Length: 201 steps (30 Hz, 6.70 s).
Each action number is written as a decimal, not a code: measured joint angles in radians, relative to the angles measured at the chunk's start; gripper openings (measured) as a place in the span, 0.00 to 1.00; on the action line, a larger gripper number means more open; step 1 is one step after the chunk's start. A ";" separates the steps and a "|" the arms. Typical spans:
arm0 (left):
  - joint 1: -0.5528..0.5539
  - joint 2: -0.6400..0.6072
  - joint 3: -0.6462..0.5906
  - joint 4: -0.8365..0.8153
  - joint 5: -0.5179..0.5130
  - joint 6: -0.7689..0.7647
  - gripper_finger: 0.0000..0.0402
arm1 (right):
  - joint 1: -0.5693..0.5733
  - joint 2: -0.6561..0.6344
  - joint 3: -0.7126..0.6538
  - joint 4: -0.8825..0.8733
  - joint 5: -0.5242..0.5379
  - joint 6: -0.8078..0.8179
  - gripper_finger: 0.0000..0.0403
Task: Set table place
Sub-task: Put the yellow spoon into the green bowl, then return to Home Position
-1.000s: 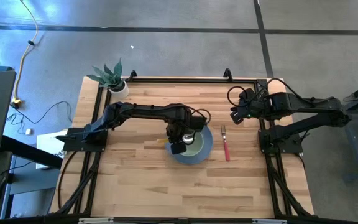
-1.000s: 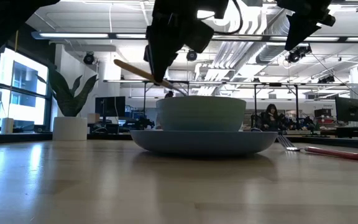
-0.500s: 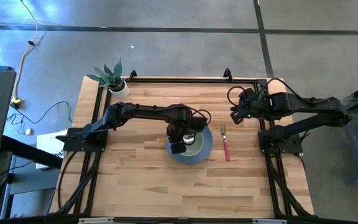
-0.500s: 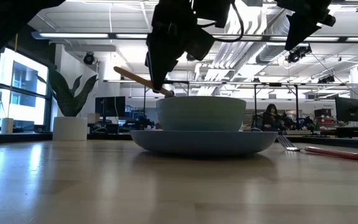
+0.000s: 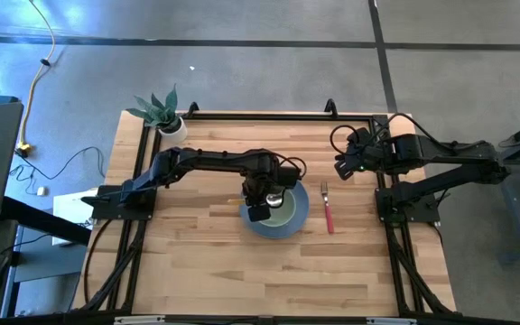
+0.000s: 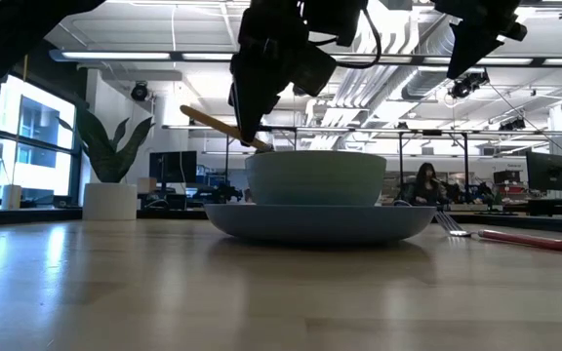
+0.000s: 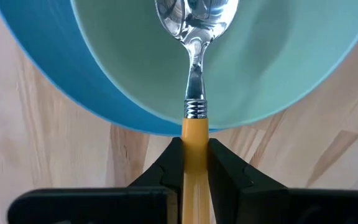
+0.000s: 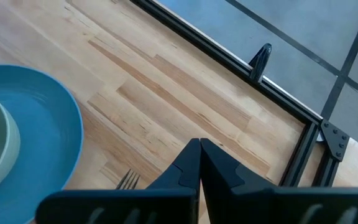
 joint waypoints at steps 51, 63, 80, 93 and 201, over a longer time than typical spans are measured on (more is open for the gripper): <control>-0.008 0.001 0.000 0.000 -0.086 0.058 0.07 | 0.000 0.000 0.000 0.000 0.001 -0.001 0.00; -0.059 0.001 -0.006 0.019 -0.183 0.181 0.07 | 0.000 0.000 0.000 0.000 0.001 0.003 0.00; -0.068 0.002 -0.021 0.033 -0.097 0.124 0.07 | 0.000 0.000 0.000 0.000 0.001 0.003 0.00; -0.061 0.046 -0.019 0.022 -0.090 0.124 0.07 | 0.001 0.000 0.000 0.000 -0.002 0.001 0.00; -0.014 -2.255 -1.890 1.062 -0.298 -0.146 0.00 | 0.234 -1.051 -1.024 0.992 -0.121 -0.293 0.00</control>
